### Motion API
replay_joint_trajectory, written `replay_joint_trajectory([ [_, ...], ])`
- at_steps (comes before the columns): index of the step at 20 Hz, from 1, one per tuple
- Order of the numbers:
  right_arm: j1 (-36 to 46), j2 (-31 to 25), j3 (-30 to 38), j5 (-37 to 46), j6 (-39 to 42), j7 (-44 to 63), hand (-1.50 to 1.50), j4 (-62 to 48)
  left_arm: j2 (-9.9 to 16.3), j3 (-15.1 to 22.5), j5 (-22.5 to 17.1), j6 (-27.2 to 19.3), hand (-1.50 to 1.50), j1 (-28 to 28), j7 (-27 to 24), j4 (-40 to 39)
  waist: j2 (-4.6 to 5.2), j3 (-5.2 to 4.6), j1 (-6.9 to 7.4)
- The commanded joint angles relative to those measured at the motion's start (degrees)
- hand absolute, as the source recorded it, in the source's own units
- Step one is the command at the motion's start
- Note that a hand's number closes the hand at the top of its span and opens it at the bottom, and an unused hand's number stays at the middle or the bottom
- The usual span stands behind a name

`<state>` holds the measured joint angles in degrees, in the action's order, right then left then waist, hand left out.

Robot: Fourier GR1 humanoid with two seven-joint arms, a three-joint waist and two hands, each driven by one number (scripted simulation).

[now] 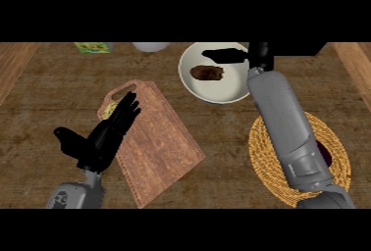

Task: Pick the sweet potato from the placemat and place it in the bowl

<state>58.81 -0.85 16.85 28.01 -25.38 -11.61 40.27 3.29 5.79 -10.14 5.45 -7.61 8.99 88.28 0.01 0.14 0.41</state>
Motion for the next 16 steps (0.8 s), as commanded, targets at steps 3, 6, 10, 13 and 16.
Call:
replay_joint_trajectory([
  [3,-14.1,0.82,-5.1,-12.19,7.74,-6.49,-1.5,16.91,1.19,-2.31,-1.45,-0.07,0.0,0.97,1.35,0.64,-1.35,-0.08,-2.51],
  [6,-21.01,0.83,-8.77,-14.12,10.04,-5.29,-1.5,28.81,-0.58,0.14,0.78,-1.99,0.0,3.23,1.2,2.1,-1.59,-0.11,-3.32],
  [10,-35.96,0.84,-15.52,-17.09,11.95,-7.51,-1.5,40.69,0.47,-2.15,-0.33,-1.78,0.0,4.05,0.24,1.93,-2.03,-0.13,-5.0],
  [13,-47.79,0.84,-19.54,-15.02,12.91,-10.8,1.5,49.04,0.5,-1.81,0.19,-1.77,0.0,5.77,-0.7,2.48,-2.19,-0.17,-6.1],
  [16,-59.71,0.69,-22.47,-14.92,15.84,-13.55,1.5,56.98,1.03,-2.96,-0.45,-2.19,0.0,5.04,0.58,2.94,-2.17,-0.19,-7.39],
])
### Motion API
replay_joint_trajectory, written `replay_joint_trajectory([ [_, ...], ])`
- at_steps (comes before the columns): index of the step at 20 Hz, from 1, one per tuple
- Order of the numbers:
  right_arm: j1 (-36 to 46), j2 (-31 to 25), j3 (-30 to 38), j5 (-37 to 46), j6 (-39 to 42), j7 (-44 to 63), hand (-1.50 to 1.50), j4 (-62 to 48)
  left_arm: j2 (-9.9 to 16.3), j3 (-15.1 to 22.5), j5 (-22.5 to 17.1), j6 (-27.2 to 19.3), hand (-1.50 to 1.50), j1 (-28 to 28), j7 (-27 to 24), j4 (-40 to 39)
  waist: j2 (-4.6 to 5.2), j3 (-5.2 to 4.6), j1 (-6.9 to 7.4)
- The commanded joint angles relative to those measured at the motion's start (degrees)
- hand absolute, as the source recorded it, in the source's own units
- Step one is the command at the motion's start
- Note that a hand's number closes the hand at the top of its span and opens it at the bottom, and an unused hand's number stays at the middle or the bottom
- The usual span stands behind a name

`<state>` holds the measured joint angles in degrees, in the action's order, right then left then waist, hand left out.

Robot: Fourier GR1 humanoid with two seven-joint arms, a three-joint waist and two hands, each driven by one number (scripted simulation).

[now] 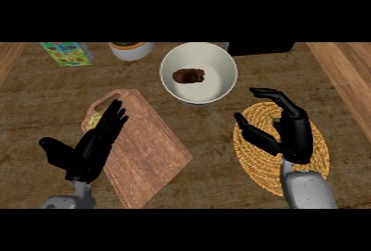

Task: Pick the sweet potato from the placemat and place it in the bowl

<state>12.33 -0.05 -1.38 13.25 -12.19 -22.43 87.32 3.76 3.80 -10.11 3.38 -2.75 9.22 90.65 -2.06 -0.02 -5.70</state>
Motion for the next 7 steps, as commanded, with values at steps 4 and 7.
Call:
replay_joint_trajectory([
  [4,-32.21,-2.24,-8.91,-0.49,5.87,-8.93,1.5,15.9,0.74,-1.04,0.09,-0.33,0.0,0.51,-0.18,0.42,0.42,-0.01,-1.68],
  [7,-45.57,-4.43,-14.51,1.12,8.0,-16.54,1.5,16.55,0.84,-0.8,-0.7,0.49,0.0,1.89,-0.13,2.05,0.57,0.06,-0.4],
])
